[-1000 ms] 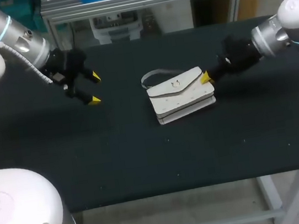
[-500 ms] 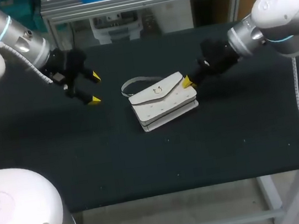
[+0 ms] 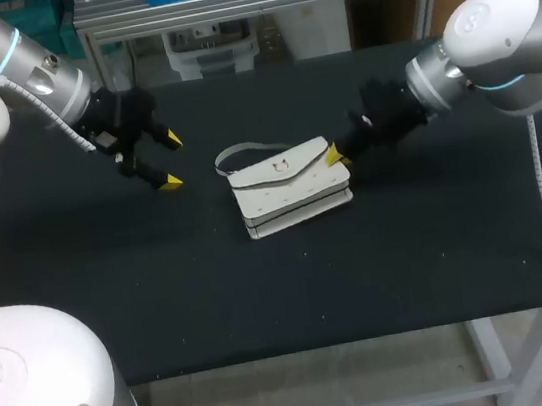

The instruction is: Pick up the bag, open it, inspect its contents, close it, and place it on the opposite side

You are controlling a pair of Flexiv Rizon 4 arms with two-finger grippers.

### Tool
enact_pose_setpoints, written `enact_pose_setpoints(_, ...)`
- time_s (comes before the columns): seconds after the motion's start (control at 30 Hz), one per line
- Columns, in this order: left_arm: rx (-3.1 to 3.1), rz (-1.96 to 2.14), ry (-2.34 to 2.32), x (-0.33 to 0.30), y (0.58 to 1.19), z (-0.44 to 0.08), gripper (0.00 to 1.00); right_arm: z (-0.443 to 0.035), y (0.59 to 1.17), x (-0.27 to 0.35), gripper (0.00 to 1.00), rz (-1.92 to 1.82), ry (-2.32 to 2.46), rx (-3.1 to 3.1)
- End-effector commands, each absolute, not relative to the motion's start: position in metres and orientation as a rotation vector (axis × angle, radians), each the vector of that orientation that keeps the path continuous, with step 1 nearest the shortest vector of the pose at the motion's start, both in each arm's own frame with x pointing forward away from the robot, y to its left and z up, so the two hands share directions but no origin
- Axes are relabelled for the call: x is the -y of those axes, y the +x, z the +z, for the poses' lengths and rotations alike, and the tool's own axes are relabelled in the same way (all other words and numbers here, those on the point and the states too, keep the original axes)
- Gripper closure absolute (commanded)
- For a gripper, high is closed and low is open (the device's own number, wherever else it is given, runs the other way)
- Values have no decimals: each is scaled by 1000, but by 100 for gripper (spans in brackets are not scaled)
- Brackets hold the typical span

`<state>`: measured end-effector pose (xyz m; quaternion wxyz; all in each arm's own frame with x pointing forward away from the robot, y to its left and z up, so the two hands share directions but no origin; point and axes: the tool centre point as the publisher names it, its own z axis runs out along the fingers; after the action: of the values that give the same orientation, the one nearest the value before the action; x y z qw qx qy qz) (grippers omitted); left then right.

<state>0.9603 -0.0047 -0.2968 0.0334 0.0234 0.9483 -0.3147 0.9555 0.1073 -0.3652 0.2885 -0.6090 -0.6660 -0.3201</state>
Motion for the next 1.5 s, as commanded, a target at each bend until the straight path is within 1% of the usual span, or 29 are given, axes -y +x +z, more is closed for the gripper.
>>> enact_pose_setpoints(0.03,-2916,-971,73,4,960,-297,0,-368,942,-109,100,-899,-1704,1743)
enact_pose_setpoints(0.23,-2916,-971,73,4,960,-297,0,-381,937,-117,100,-918,-1733,1691)
enact_pose_setpoints(0.4,-2916,-971,73,4,960,-297,0,-379,940,-123,100,-932,-1724,1694)
enact_pose_setpoints(0.43,-2916,-971,73,4,960,-297,0,-378,940,-123,87,-934,-1718,1694)
enact_pose_setpoints(0.47,-2916,-971,73,4,960,-297,0,-377,940,-123,57,-932,-1716,1696)
enact_pose_setpoints(0.5,-2916,-971,73,4,960,-297,0,-376,940,-122,0,-931,-1715,1696)
enact_pose_setpoints(0.8,-2916,-971,73,4,960,-297,0,-360,936,-97,0,-917,-1729,1672)
enact_pose_setpoints(0.97,-2916,-971,73,4,960,-297,0,-343,935,-87,0,-879,-1710,1740)
enact_pose_setpoints(1.13,-2916,-971,73,4,960,-297,0,-322,929,-82,0,-836,-1648,1930)
enact_pose_setpoints(1.3,-2916,-971,73,4,960,-297,0,-311,923,-76,0,-844,-1572,2079)
enact_pose_setpoints(1.5,-2916,-971,73,4,960,-297,0,-301,916,-80,0,-796,-1322,2470)
